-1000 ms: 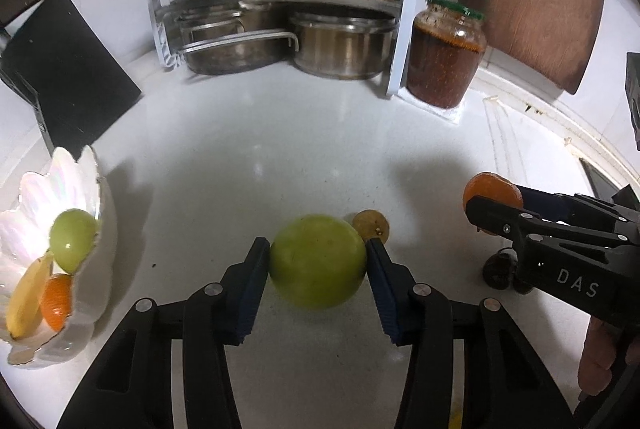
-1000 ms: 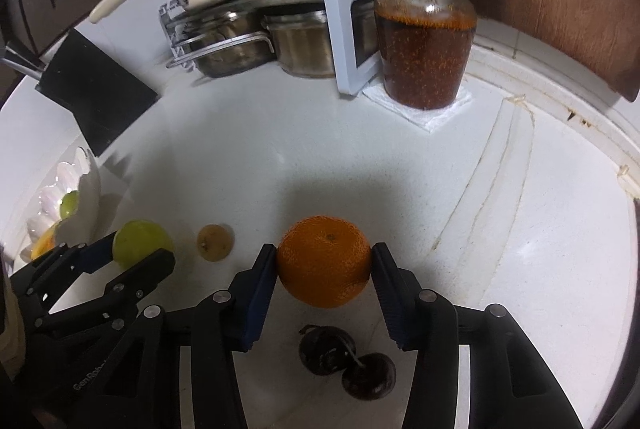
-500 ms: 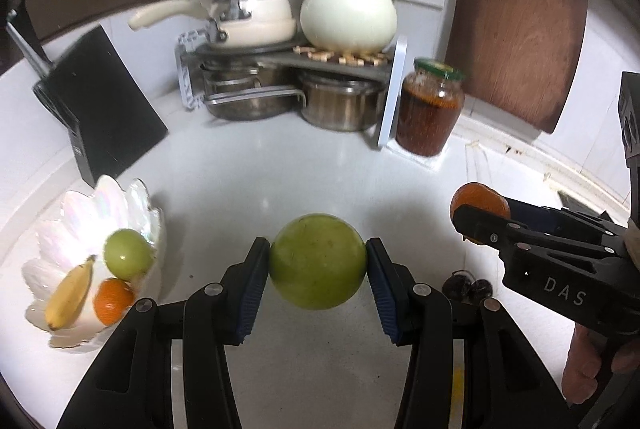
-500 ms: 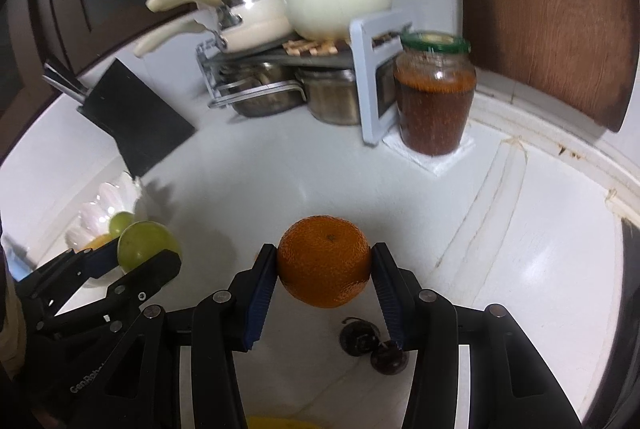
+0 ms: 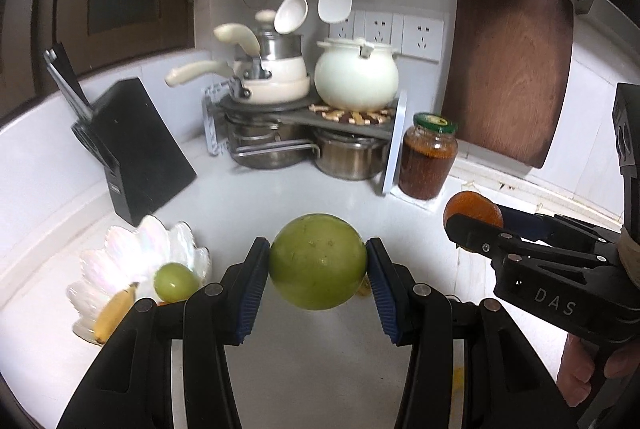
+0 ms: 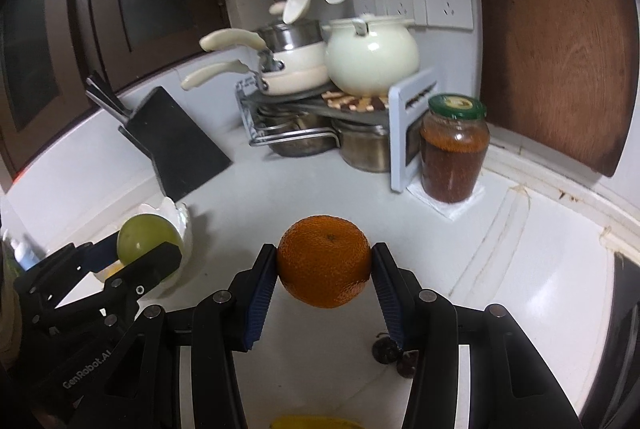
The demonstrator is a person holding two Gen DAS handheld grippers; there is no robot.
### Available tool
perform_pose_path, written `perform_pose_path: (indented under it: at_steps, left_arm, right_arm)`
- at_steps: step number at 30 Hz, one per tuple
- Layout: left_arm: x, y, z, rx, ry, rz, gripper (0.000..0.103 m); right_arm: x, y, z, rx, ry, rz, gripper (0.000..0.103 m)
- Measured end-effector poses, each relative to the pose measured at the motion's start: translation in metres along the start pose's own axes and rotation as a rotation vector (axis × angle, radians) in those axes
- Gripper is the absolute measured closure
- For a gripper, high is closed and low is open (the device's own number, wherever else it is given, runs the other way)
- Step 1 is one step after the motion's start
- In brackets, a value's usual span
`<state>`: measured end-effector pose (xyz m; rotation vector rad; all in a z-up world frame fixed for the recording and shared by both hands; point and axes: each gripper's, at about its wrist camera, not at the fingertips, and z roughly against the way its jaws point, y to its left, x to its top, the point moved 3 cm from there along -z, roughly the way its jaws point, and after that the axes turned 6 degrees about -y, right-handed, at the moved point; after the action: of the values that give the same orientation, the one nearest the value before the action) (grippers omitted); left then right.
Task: Organize fruits
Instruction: 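Carry the green apple with the left tool while the right tool carries the orange over the bowl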
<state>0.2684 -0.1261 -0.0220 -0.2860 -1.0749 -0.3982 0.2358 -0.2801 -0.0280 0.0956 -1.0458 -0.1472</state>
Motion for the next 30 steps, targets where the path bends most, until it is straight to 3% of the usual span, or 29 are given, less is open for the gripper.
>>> perform_pose_path:
  at_steps: [13,30]
  left_arm:
    - [0.018,0.025,0.038,0.054,-0.098,0.011,0.055]
    - [0.021,0.082,0.073,0.196,-0.146,0.043,0.055]
  right_arm:
    - [0.023,0.038,0.019,0.059,-0.086,0.054,0.054]
    - [0.035,0.107,0.012,0.188,-0.116,0.121,0.054]
